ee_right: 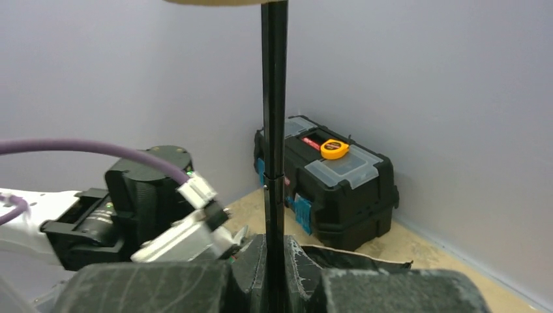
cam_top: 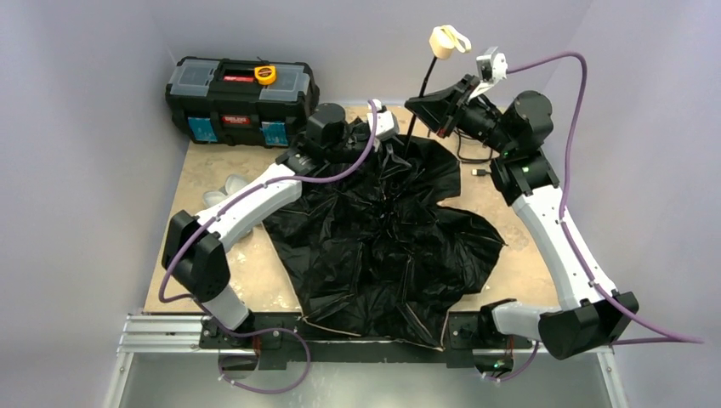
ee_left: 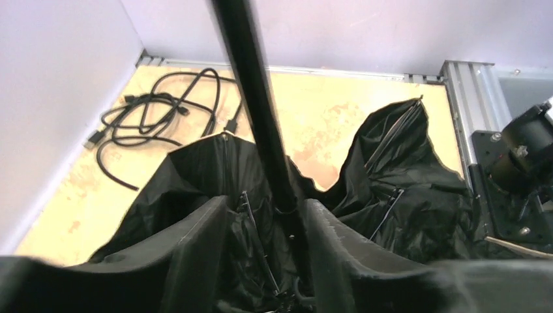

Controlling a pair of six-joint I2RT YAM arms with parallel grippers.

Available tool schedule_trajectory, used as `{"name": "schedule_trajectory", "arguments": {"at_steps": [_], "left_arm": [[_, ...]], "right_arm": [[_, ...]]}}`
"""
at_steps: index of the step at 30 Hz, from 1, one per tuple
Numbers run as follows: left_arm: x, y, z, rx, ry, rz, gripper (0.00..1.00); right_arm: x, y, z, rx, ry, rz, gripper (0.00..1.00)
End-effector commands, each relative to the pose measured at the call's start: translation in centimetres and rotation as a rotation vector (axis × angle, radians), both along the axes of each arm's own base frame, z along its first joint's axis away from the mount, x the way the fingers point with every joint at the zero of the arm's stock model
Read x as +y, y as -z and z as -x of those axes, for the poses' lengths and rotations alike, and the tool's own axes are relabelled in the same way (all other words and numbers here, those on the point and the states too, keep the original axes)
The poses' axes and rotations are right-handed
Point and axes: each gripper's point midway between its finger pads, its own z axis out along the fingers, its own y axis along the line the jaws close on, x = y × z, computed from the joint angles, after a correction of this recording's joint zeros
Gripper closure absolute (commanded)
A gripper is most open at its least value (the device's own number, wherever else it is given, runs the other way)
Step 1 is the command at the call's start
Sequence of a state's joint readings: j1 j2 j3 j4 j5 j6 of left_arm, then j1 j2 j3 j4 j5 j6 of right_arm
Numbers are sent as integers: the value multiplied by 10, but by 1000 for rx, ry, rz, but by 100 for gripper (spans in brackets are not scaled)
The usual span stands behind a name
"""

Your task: Open the umbrella

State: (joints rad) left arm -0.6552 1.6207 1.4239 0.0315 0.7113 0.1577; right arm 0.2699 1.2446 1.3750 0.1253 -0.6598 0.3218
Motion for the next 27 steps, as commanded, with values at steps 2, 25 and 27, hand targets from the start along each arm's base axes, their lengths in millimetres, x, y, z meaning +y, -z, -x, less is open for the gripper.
{"name": "schedule_trajectory", "arguments": {"at_steps": [2,25,27], "left_arm": [[-3,-11,-19,8,-51,56,78],[42,15,-14,-33,-49,13,100],[43,16,-12,-29,-46,13,100]], "right_arm": [[5,-23,22,-91,-70,3,72],[-18,258,-17,145,-200,762,58],[-8,274,-23,183,-231,753,59]]}}
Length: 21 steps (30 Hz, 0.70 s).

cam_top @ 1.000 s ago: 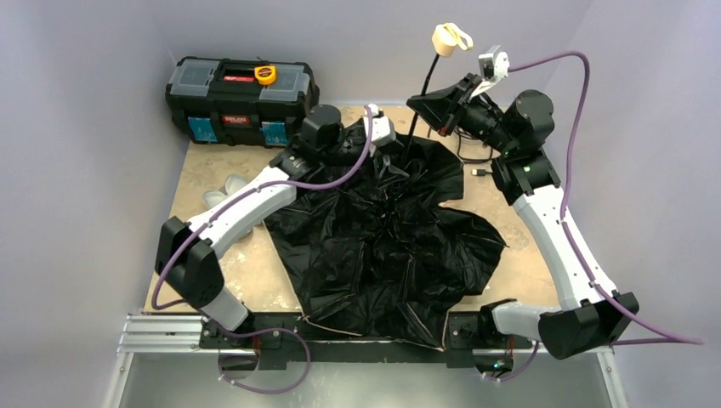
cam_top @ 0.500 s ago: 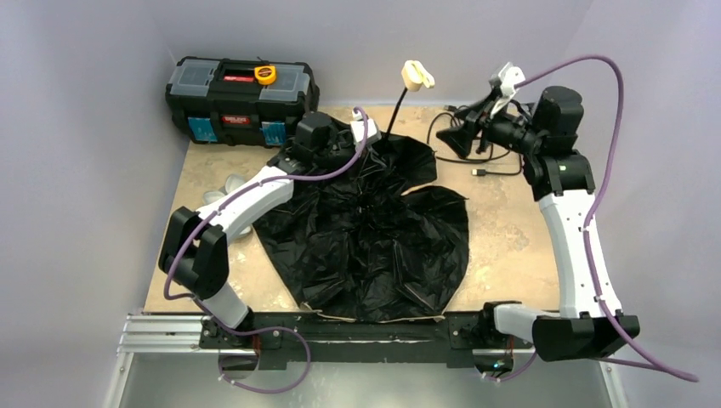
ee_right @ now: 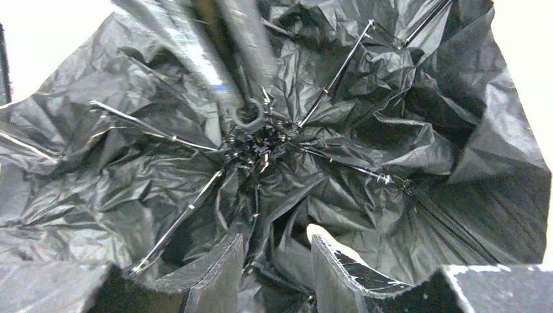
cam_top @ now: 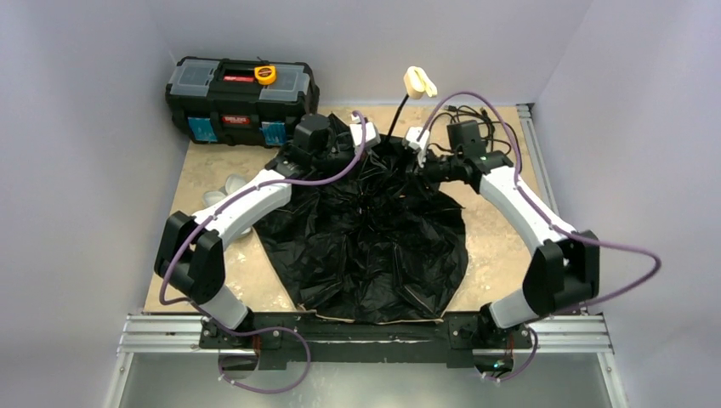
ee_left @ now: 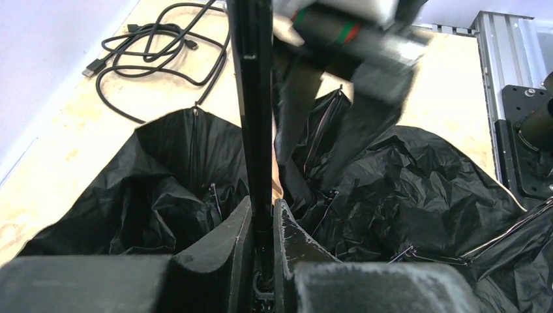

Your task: Open the umbrella

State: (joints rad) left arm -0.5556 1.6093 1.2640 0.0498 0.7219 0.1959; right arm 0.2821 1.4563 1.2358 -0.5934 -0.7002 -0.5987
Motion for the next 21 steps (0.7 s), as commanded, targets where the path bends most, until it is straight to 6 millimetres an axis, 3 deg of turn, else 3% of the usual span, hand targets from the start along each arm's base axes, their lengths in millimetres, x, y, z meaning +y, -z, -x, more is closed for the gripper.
{"name": "schedule_trajectory", "arguments": {"at_steps": [1,5,9,13,16,19,21], "left_arm": [[2,-47,11,-103,35,93,100],[3,-47,14,-98,32,98,100],[9,-62,16,-109,14,120,100],[28,-81,8,-82,-27,156,100],[39,-90,7,-111,-28,153,100],[44,-90,7,-136,-23,137,100],[43,-84,7,-128,-6,128,100]], "right_arm": [[20,8,-34,-57,1,-20,59],[43,44,-36,-18,-32,26,54],[34,91,-33,15,-72,132,43],[-2,125,-20,-6,-107,305,34],[-43,138,-16,0,-96,413,30],[-87,148,-12,16,-81,506,24],[-105,152,-9,28,-79,548,21]]}}
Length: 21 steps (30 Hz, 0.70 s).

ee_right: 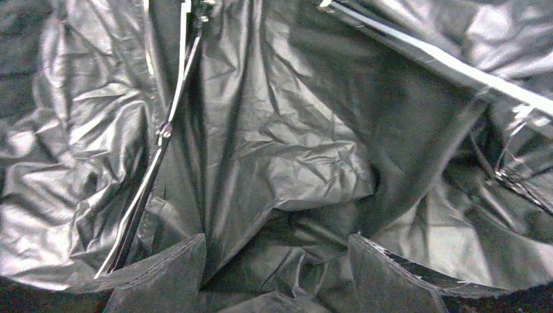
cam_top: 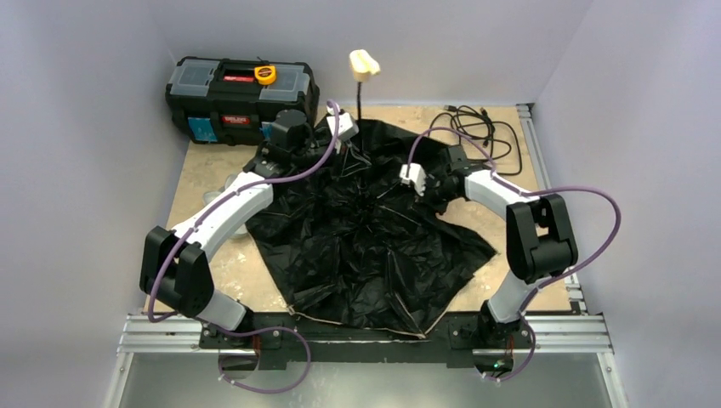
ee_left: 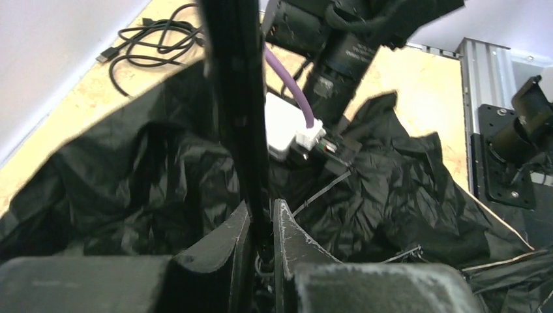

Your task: Open the umbrella

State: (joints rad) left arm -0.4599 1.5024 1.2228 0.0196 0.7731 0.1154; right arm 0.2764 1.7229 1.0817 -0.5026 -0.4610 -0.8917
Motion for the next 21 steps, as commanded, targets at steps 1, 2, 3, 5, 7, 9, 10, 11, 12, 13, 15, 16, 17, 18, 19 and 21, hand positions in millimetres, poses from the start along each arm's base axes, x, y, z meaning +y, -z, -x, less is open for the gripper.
{"name": "schedule_trajectory", "arguments": {"at_steps": [1,2,3,5,7,9,10,11,12,13,15,16,17,18,19,21], "left_arm": [[1,-57,6,-179,58,66,100],[-2,-52,6,-180,68,54,100],[-5,-47,7,-182,76,38,100],[-13,-42,9,-237,92,-1,100],[-21,-46,14,-335,113,-33,100],[-27,-55,18,-415,124,-45,100],[-29,-61,19,-455,127,-50,100],[-30,-66,20,-491,128,-52,100],[-31,-74,20,-537,125,-51,100],[-31,-81,19,-582,117,-53,100],[-31,-92,19,-685,122,-61,100],[-32,-96,20,-734,128,-66,100],[-33,-101,23,-783,134,-68,100],[-35,-106,26,-827,143,-67,100],[-37,-109,29,-861,153,-70,100],[-42,-114,38,-933,179,-76,100]], "right_arm": [[-62,0,8,-31,-31,187,19],[-59,-7,10,-29,-43,174,16],[-51,-20,10,-27,-46,129,12],[-27,-68,7,-45,-35,-12,5],[-4,-126,3,-74,0,-169,3],[7,-181,3,-120,49,-281,2],[8,-207,5,-146,90,-332,2],[10,-222,4,-146,147,-377,1],[7,-244,4,-170,213,-427,1],[3,-259,1,-184,278,-475,1],[-1,-276,6,-123,389,-573,1],[0,-280,9,-63,439,-622,2],[5,-278,15,33,498,-678,3],[10,-276,19,118,533,-722,4],[17,-275,24,200,550,-765,4],[28,-272,32,332,549,-821,4]]}}
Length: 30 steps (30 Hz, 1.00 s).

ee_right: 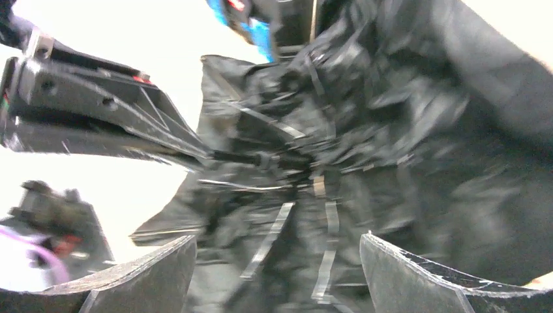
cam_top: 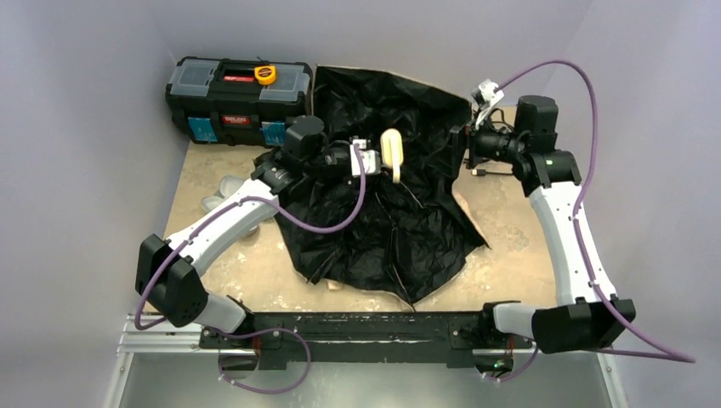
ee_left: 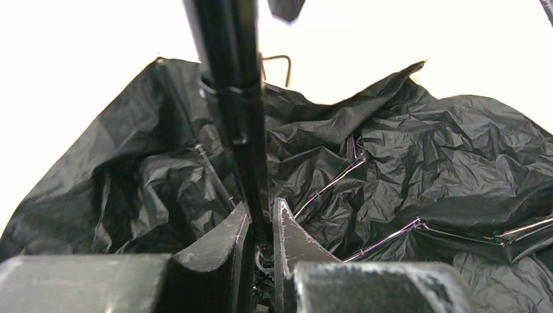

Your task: Open the umbrella

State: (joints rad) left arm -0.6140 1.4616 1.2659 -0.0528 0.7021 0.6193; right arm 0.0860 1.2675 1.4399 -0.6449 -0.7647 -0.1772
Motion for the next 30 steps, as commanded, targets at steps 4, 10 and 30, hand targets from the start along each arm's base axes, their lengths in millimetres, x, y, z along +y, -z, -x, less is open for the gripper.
{"name": "schedule_trajectory", "arguments": {"at_steps": [4,10,30], "left_arm": [[-14,-97,29,-574,111,86,100],[-28,-101,41,-721,152,67,100],[-22,-137,31,-495,25,185,100]], "right_arm": [[42,22,10,530,56,-397,5],[72,19,6,573,85,-509,5],[27,7,24,-55,48,-177,19]]}}
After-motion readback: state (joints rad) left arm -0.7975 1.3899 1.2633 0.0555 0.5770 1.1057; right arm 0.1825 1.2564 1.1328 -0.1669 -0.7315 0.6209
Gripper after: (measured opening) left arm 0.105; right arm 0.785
